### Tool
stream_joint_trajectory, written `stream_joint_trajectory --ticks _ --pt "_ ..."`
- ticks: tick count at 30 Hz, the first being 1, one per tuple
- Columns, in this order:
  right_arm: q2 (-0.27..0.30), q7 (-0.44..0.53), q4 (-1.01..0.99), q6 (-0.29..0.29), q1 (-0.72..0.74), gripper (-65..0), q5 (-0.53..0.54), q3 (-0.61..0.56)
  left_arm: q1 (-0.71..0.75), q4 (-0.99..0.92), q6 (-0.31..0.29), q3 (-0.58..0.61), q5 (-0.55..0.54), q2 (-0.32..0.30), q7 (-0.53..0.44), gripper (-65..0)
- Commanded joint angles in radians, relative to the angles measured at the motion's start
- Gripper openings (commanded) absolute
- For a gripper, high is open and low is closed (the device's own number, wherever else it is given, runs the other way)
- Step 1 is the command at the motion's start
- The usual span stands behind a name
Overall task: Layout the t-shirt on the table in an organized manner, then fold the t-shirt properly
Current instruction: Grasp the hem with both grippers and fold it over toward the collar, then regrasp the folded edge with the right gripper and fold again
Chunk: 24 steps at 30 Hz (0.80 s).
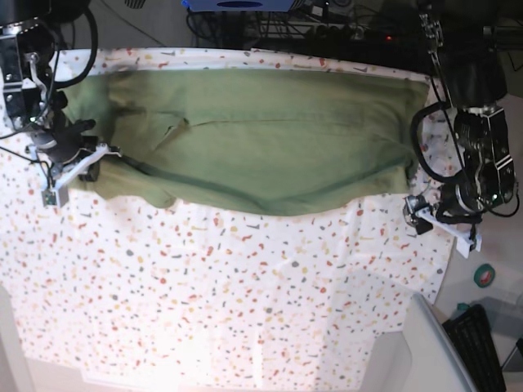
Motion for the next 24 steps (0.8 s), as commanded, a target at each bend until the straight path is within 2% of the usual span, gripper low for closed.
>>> stream_joint_trajectory --ticks 1,4,6,19,21,24 --pt "0.013 0.020 0.021 0.002 0.009 -65.0 0.003 0.005 -0.032 -0.030 -0.011 0.017 0.005 -0.021 -0.003 -14.0" --pt "0.011 0.020 0.021 0.002 0.011 -65.0 0.003 0.005 -0.097 -0.144 -0.086 0.094 0.006 -0.023 -0.003 -14.0" --pt "0.011 0.020 0.021 0.002 0.011 -65.0 0.003 0.005 -0.114 -0.185 -0.108 0.106 0.009 -0.023 -0.003 -14.0" --pt "0.011 0.020 0.021 0.002 0.009 -65.0 0.003 0.009 -0.109 -0.284 -0.105 0.115 0.012 -0.020 -0.034 -14.6" --pt "0.011 0.020 0.021 0.002 0.009 -65.0 0.003 0.008 -0.108 -0.284 -0.106 0.115 0.012 -0.018 -0.045 -20.2" --pt "0.011 0.020 0.021 0.002 0.009 -65.0 0.003 0.005 -0.104 -0.287 -0.105 0.115 0.009 -0.017 -0.112 -36.9"
